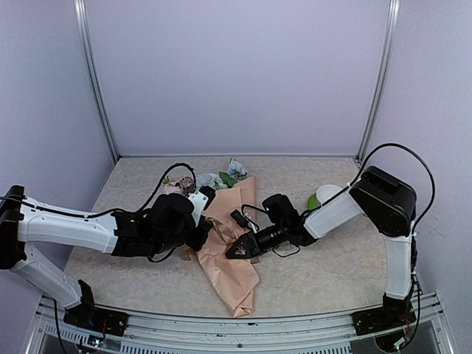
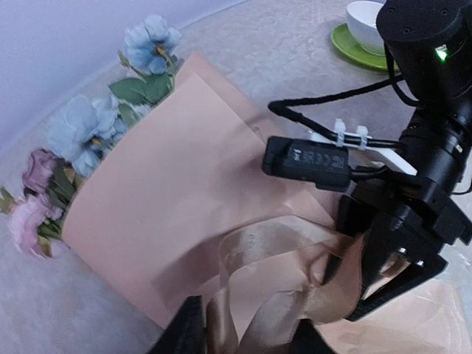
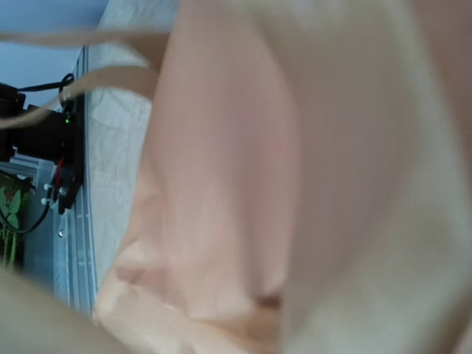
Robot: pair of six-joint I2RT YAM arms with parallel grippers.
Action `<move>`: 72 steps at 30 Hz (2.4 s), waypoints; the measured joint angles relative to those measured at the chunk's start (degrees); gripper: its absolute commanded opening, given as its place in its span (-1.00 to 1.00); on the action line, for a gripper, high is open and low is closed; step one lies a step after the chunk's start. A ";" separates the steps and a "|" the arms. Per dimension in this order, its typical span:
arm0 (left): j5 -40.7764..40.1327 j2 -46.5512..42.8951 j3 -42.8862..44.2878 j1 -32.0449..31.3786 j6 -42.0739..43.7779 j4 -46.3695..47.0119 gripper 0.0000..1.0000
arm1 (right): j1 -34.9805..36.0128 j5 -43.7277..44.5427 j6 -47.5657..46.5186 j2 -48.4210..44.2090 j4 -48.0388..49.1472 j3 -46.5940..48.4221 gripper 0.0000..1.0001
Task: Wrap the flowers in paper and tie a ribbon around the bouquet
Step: Cross the ribbon over the folded bouquet.
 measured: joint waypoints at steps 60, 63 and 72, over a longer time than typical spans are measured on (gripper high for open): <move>33.40 -18.58 6.01 0.70 7.98 -3.21 -1.00 | -0.11 0.63 0.02 0.24 -2.16 0.81 -0.38; 37.18 -13.99 6.01 -1.29 10.01 -4.20 -1.00 | -0.11 0.63 0.02 0.24 -2.16 0.85 -0.38; 41.00 2.38 10.23 -5.05 14.82 -10.88 -1.00 | -0.11 0.63 0.02 0.28 -2.27 0.92 -0.38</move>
